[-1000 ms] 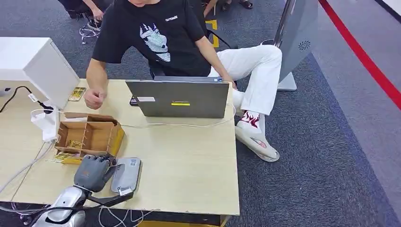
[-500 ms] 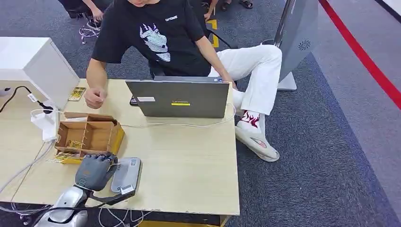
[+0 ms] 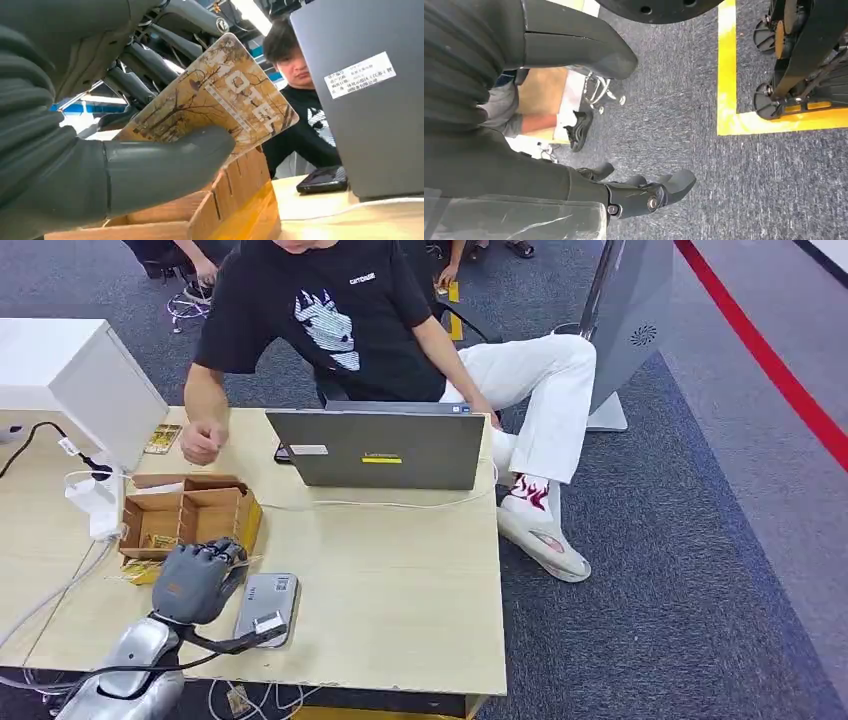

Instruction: Pass the card to the sensor for recognition and then transmit it.

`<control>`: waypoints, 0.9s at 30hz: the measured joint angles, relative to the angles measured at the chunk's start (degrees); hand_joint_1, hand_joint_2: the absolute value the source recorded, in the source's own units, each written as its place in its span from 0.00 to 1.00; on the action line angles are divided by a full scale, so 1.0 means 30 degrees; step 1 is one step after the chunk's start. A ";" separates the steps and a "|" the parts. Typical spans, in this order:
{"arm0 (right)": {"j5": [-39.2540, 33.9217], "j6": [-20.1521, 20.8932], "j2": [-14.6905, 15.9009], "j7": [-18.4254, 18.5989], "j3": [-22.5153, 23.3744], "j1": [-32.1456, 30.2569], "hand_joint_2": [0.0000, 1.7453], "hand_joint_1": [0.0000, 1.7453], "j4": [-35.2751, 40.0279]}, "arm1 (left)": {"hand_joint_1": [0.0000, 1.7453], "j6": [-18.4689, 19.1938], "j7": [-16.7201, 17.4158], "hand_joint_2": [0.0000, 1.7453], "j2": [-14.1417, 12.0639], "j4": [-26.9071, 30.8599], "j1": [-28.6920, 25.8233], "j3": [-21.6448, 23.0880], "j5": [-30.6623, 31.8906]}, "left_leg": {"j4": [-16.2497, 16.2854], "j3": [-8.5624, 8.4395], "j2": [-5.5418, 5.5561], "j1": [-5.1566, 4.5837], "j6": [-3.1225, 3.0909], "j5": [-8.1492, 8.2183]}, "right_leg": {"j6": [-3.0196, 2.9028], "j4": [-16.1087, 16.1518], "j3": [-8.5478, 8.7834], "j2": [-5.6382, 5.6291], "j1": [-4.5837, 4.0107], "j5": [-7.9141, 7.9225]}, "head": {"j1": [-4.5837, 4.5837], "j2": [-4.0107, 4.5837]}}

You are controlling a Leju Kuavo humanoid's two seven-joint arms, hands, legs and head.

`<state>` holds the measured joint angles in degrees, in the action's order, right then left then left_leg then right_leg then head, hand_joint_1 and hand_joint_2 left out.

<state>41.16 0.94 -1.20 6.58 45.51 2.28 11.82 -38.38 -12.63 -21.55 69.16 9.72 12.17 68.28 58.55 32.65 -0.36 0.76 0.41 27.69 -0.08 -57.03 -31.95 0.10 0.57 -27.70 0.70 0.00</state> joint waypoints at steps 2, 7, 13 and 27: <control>0.0087 0.0000 0.0000 -0.0015 0.0000 0.0005 1.00 0.00 0.0000 | 1.00 0.0022 -0.0007 1.00 -0.0095 0.0416 0.0130 -0.0022 -0.0044 | 0.0000 0.0001 0.0001 0.0000 0.0000 0.0000 | 0.0000 0.0000 0.0001 0.0002 0.0000 0.0000 | 0.0000 0.0000; 0.0262 0.0058 0.0000 -0.0022 0.0001 0.0010 1.00 0.00 0.0000 | 1.00 0.0117 -0.0131 1.00 -0.0299 0.1201 0.0681 -0.0262 -0.0175 | 0.0000 0.0000 -0.0002 0.0000 0.0000 0.0000 | -0.0001 -0.0001 0.0004 -0.0001 0.0000 0.0002 | 0.0007 0.0000; 0.0451 0.0058 -0.0007 -0.0022 0.0000 0.0011 1.00 0.00 0.0000 | 1.00 0.0175 -0.0204 1.00 -0.0488 0.1216 0.1151 -0.0561 -0.0401 | 0.0000 0.0002 0.0000 0.0001 0.0000 0.0000 | -0.0001 -0.0002 0.0002 0.0000 0.0000 0.0002 | 0.0007 0.0007; 0.0648 0.0058 -0.0015 -0.0022 0.0007 0.0019 1.00 0.00 0.0000 | 0.10 0.0160 -0.0372 1.00 -0.0597 0.1048 0.1593 -0.1071 -0.0444 | 0.0000 0.0003 -0.0001 -0.0002 0.0000 0.0000 | -0.0001 -0.0001 0.0002 0.0000 0.0001 0.0002 | 0.0007 0.0007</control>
<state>43.10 1.11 -1.25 6.51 45.53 2.33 11.82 -37.90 -13.75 -23.34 72.30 14.50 8.96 66.95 58.55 32.66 -0.36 0.76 0.41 27.69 -0.08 -57.04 -31.94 0.10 0.57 -27.69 0.72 0.02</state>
